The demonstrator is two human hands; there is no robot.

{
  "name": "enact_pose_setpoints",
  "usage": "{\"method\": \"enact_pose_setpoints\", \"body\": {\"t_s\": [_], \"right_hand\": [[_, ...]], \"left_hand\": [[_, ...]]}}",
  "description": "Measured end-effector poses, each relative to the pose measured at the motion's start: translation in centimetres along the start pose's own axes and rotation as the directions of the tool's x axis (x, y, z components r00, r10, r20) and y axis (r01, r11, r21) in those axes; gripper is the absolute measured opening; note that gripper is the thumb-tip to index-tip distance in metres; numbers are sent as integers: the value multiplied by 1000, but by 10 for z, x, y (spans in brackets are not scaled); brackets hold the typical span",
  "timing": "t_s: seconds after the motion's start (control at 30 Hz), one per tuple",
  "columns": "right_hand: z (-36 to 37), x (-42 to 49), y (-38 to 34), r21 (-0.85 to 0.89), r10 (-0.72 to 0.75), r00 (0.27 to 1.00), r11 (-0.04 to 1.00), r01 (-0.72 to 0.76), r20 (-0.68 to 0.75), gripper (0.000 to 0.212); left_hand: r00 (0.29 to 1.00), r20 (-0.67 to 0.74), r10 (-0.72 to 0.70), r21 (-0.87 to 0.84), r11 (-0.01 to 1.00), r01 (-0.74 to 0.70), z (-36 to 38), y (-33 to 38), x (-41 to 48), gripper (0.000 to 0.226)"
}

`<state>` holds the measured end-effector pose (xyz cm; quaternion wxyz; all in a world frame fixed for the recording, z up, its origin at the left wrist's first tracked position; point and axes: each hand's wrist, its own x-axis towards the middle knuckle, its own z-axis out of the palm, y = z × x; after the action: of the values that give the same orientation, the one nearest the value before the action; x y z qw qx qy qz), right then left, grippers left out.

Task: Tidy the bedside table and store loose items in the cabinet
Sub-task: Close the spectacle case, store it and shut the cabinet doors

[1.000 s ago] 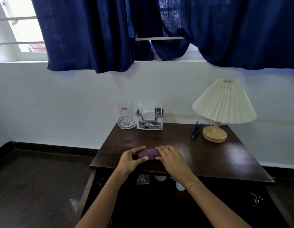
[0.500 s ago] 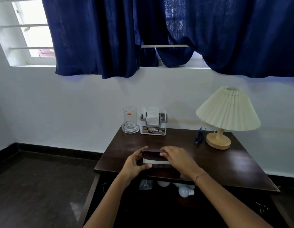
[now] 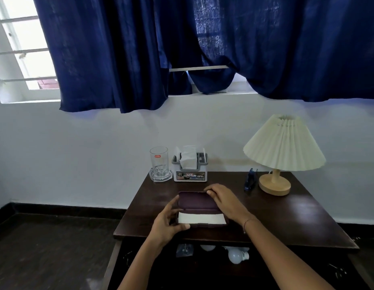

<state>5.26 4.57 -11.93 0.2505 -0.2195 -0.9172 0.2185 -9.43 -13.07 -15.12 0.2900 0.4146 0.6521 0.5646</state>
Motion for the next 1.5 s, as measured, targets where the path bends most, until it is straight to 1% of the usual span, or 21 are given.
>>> {"method": "enact_pose_setpoints", "body": {"t_s": [0.03, 0.07, 0.13, 0.17, 0.23, 0.3, 0.43, 0.53, 0.67, 0.77, 0.83, 0.9, 1.0, 1.1, 1.17, 1.2, 1.27, 1.33, 1.37, 1.4, 1.5], "right_hand": [[1, -5, 5, 30, 8, 991, 1000, -4, -131, 27], [0, -9, 11, 52, 46, 961, 998, -33, -273, 28], [-2, -10, 21, 93, 180, 854, 984, -154, -489, 29], [-3, -7, 26, 81, 253, 805, 965, -250, -537, 29], [0, -2, 34, 8, 405, 736, 878, -478, -543, 34], [4, 1, 39, -17, 517, 695, 796, -604, -499, 41], [6, 5, 48, -165, 538, 753, 761, -627, -379, 46], [6, 10, 53, -247, 563, 752, 719, -650, -342, 47], [5, 12, 56, -192, 534, 739, 742, -643, -412, 42], [4, 9, 58, 12, 514, 710, 814, -581, -482, 36], [0, 5, 57, 158, 529, 672, 832, -532, -518, 31], [-3, -1, 52, 240, 525, 649, 844, -480, -550, 26], [-7, -16, 37, 351, 506, 625, 863, -364, -594, 22], [-10, -33, 23, 539, 505, 607, 830, -146, -613, 30], [-13, -43, 16, 650, 522, 622, 759, -27, -584, 41], [-13, -47, 13, 687, 515, 653, 727, 12, -556, 46], [-9, -51, 7, 760, 466, 752, 646, 70, -466, 58], [-7, -51, 3, 806, 401, 842, 588, 66, -361, 61], [-7, -51, 1, 801, 367, 874, 597, 41, -319, 57], [-7, -51, 1, 771, 326, 898, 636, 22, -294, 50], [-6, -52, -1, 617, 184, 948, 786, 17, -260, 32]], "left_hand": [[1000, 1, -6, 6, 1000, 6, 0, -1, 1, 92], [1000, 4, -11, 9, 1000, 11, 0, -2, 2, 92], [1000, 9, -15, 16, 1000, 15, 0, -3, 4, 92], [1000, 7, -16, 15, 1000, 16, 0, -3, 5, 93], [1000, 2, -16, 16, 1000, 16, 1, -4, 5, 93], [1000, 2, -13, 25, 1000, 13, 1, -5, 5, 93], [1000, 4, -11, 23, 1000, 11, 1, -6, 5, 94], [1000, 7, -13, 17, 1000, 13, 2, -5, 4, 94], [1000, 1, -13, 20, 1000, 13, 2, -4, 4, 94], [1000, -1, -20, 31, 999, 20, 2, -4, 4, 94], [1000, -7, -24, 34, 999, 24, 3, -3, 3, 93], [999, -15, -29, 32, 999, 30, 3, -1, 3, 93], [999, -25, -32, 33, 999, 33, 4, 0, 1, 92], [999, -33, -35, 39, 999, 36, 4, 3, 0, 92], [999, -36, -33, 38, 999, 35, 5, 4, 0, 91], [999, -41, -35, 29, 999, 36, 6, 4, 0, 91], [998, -58, -37, 18, 999, 38, 5, 4, 0, 91], [997, -65, -46, 16, 999, 47, 6, 3, 2, 90], [997, -67, -46, 12, 999, 47, 6, 2, 3, 90], [997, -70, -42, 8, 999, 42, 6, 2, 2, 89], [996, -72, -53, 4, 999, 53, 6, 5, 0, 86]]}}
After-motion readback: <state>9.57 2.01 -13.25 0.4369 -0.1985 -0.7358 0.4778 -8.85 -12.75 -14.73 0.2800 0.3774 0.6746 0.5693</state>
